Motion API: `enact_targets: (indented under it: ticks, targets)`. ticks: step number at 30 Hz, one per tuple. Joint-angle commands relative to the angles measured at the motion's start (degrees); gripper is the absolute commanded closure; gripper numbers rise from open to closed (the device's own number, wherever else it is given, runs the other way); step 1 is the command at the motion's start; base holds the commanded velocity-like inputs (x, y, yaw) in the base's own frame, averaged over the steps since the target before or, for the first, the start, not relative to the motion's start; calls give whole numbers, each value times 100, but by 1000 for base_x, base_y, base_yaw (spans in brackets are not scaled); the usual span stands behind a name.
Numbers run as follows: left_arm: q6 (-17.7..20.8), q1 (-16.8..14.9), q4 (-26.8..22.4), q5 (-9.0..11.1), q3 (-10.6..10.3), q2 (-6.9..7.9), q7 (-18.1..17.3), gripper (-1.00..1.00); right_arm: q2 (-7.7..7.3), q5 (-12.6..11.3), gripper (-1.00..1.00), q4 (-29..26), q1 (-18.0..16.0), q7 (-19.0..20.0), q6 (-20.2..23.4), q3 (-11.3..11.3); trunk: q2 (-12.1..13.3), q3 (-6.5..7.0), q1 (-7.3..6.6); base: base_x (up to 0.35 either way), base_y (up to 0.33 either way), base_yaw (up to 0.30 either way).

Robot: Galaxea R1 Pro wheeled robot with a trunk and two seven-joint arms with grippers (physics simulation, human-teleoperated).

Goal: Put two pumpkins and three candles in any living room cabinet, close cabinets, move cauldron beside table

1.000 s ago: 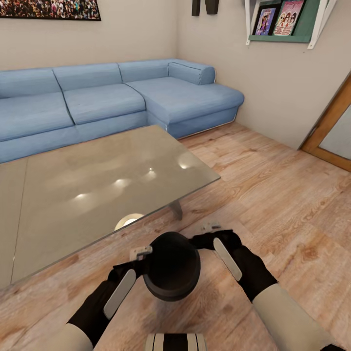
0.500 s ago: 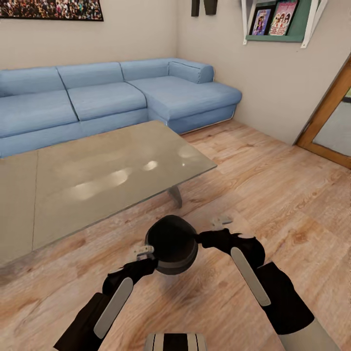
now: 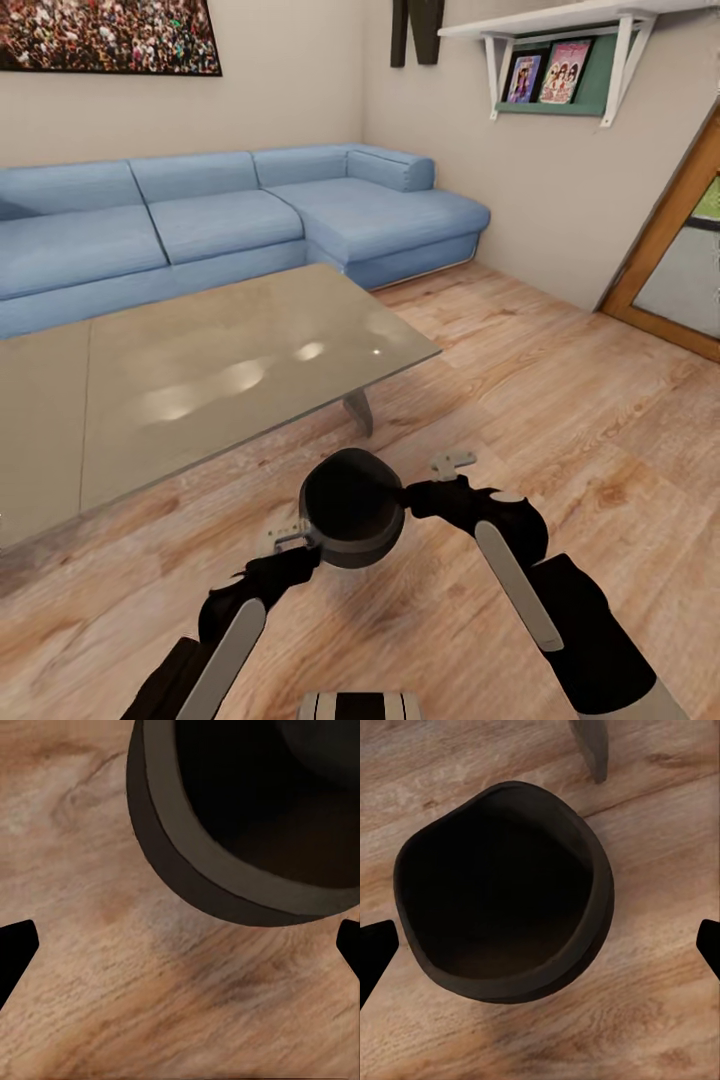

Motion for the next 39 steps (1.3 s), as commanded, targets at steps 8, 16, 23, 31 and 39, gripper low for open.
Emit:
enact_targets:
  ticks: [8,16,23,31,39]
  targets:
    - [-438,669,-102,95,191,4,367,-100,83,-63,-100,-18,210,-50,4,242,9,173,-21,-1,0,161]
    - [-1244,952,163,110,391,4,434,-100,108,-68,-100,-20,227,-46,98,705,20,351,-42,0,0,286]
    - [-1447,1169,190,127,704,12,382,-100,113,-71,-100,-20,229,-33,226,701,29,506,-60,0,0,296]
    - [-1459,1260,192,116,801,13,430,-100,129,-73,-100,-20,239,-33,236,718,40,683,-81,0,0,297]
    - [-1445,1296,198,135,1033,13,385,-100,149,-81,-100,-20,250,-9,156,797,51,860,-101,0,0,270]
